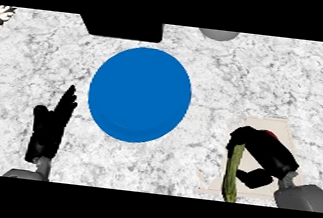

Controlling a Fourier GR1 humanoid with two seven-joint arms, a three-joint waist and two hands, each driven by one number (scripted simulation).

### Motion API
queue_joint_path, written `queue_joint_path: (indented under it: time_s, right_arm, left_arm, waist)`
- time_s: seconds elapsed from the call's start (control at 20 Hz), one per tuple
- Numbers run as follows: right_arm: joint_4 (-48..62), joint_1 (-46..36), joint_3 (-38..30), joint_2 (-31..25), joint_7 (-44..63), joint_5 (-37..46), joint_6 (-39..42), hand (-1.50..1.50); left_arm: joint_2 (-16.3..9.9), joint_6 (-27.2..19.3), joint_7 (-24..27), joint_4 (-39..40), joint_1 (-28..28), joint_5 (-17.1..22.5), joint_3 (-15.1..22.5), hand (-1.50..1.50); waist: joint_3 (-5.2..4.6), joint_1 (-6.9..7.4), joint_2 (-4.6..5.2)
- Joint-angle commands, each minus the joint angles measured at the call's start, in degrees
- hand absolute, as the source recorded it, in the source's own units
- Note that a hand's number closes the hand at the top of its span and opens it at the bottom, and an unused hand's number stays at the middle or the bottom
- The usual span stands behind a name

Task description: Pick the squash from the placemat and place it in the plate

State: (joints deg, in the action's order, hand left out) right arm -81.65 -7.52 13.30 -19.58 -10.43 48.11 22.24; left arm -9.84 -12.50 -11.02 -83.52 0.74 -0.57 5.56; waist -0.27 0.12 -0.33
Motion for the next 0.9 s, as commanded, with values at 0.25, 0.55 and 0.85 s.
queue_joint_path:
  time_s: [0.25, 0.55, 0.85]
  right_arm:
    - [-0.8, -3.5, 1.3, 12.0, 14.4, 8.1, -7.0, 1.5]
    - [2.9, -12.3, 1.8, 19.3, 36.9, 10.5, -17.1, 1.5]
    - [3.9, -24.9, 6.2, 19.5, 57.0, 16.7, -25.3, 1.5]
  left_arm:
    - [-1.1, 2.4, -0.2, 0.1, 0.8, 0.6, -3.2, 0.0]
    - [0.9, 2.4, -1.8, -1.8, 2.4, -1.5, 1.6, 0.0]
    - [1.5, 3.4, -2.1, -0.1, 4.3, -1.8, 2.8, 0.0]
  waist:
    - [0.2, 0.27, 0.35]
    - [0.12, 5.69, 1.08]
    - [-0.06, 7.85, 0.98]
